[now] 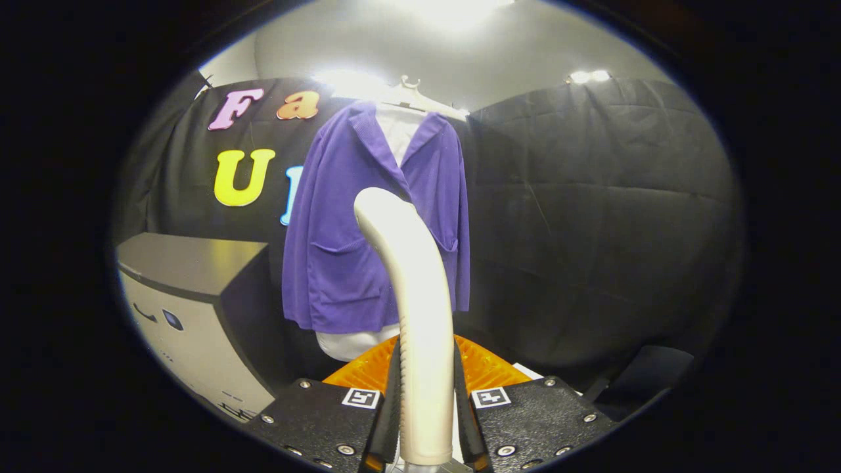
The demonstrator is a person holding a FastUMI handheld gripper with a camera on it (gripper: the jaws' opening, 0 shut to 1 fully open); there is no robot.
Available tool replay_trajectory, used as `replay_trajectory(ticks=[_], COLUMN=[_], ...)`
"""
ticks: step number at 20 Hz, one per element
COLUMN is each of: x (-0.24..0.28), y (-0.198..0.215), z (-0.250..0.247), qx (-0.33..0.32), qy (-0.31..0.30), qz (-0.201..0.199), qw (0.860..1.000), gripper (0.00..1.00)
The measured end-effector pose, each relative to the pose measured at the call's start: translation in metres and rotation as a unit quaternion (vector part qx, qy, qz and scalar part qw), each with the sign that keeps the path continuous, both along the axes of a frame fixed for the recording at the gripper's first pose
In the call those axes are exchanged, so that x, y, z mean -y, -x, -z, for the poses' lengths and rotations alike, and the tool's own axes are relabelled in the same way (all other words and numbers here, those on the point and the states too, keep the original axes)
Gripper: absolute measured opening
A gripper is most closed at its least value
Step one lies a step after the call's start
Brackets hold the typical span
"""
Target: Iron the clothes twice with a garment steamer, once on the left side and once on the right side.
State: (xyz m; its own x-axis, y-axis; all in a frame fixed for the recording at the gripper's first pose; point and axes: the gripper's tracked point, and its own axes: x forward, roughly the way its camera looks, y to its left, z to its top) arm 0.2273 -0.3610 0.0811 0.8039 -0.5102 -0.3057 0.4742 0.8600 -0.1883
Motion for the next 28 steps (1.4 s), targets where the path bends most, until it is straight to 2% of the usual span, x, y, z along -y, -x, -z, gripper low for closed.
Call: replay_trajectory(ticks=[8,18,28], x=[-0.078,-0.181,-0.204], y=[0.021,0.043,0.049], z=[-0.064,-0.087,-0.090], qx=[0.045,0.065,0.078], qy=[0.016,0.020,0.018], qz=[-0.021,-0.081,-0.106], qw=[0.999,0.994,0.991], gripper=[0.36,0.36,0.36])
